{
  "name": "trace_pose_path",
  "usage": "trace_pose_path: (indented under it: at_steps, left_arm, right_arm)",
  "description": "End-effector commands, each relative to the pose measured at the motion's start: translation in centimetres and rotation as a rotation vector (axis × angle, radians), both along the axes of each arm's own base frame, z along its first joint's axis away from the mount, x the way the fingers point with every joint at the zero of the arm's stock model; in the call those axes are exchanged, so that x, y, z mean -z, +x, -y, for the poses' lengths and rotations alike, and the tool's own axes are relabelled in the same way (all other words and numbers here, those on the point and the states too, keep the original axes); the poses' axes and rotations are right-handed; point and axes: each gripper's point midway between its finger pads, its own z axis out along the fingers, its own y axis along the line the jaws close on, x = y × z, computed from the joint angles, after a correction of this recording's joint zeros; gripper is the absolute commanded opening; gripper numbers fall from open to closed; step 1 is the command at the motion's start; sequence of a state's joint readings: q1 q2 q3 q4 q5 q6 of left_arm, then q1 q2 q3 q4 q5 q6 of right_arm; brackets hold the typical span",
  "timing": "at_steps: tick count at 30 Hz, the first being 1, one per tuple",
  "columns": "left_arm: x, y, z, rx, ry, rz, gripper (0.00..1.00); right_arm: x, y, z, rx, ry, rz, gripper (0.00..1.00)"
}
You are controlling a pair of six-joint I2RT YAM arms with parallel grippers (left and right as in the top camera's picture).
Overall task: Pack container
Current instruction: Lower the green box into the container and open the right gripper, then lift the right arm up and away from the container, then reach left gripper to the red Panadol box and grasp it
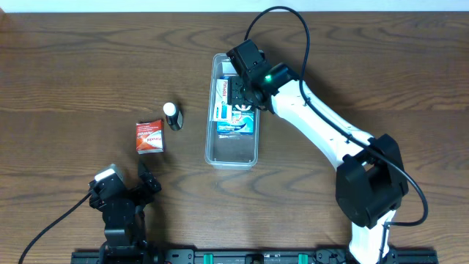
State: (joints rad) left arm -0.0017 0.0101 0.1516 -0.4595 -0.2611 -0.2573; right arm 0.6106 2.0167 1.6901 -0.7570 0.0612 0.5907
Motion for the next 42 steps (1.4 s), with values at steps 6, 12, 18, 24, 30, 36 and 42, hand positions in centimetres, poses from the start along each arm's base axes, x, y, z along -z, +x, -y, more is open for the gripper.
trace_pose_path:
  at_steps: [6,12,18,24,30,36,42]
  left_arm:
    - [0.8,-0.1,-0.1,0.001,0.009,-0.019,0.98]
    - [0.8,-0.1,-0.1,0.001,0.009,-0.019,0.98]
    - [0.8,-0.1,-0.1,0.001,0.009,-0.019,0.98]
    - [-0.5,0.5,-0.1,0.001,0.009,0.042,0.98]
    - [-2.3,0.9,0.6,0.038,-0.006,0.093,0.98]
    - [-7.3,1.4,1.4,0.076,-0.040,0.080,0.98]
    - [-10.9,5.3,1.4,0.079,-0.047,-0.183,0.98]
  right_arm:
    - [-14.0,0.9,6.6,0.052,0.069,0.241,0.80]
    - [-18.5,-0.8,15.8,0.204,0.043,0.273,0.88]
    - [-18.6,-2.5,21.9,0.299,-0.024,0.222,0.99]
    - [-17.4,-3.8,23.8,0.340,-0.054,0.143,0.99]
    - [-17.0,-4.4,23.9,0.338,-0.062,0.117,0.99]
    - [-17.0,-4.4,23.9,0.339,-0.062,0.117,0.99]
    - [-17.0,-4.4,23.8,0.338,-0.062,0.117,0.99]
